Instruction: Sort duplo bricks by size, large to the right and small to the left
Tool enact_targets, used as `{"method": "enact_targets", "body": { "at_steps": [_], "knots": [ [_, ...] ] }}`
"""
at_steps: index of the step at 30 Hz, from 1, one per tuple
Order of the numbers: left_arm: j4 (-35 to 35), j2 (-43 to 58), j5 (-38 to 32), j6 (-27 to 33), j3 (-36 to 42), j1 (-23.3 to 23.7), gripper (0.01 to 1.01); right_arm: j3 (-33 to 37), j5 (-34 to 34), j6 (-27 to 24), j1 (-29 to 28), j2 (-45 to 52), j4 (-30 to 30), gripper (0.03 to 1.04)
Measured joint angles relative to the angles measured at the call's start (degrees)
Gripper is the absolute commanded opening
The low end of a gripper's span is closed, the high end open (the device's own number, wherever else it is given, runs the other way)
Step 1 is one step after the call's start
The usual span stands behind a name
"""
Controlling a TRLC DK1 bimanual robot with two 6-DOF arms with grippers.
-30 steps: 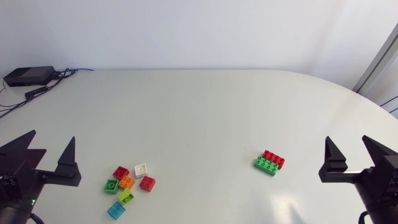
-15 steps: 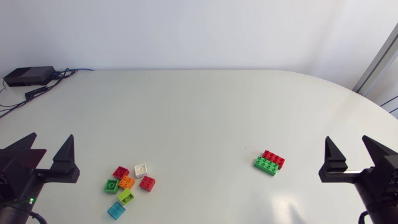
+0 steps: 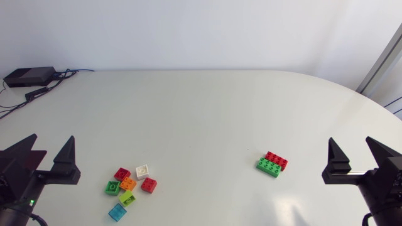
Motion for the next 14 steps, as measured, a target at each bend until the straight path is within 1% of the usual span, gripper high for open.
{"method": "enact_targets", "body": {
  "at_steps": [8,14],
  "knots": [
    [0.0,0.0,0.0,0.0,0.0,0.0,0.987,0.0,0.0,0.7,0.0,0.0,0.0,1.00],
    [0.0,0.0,0.0,0.0,0.0,0.0,0.987,0.0,0.0,3.2,0.1,0.0,0.0,1.00]
  ]
}}
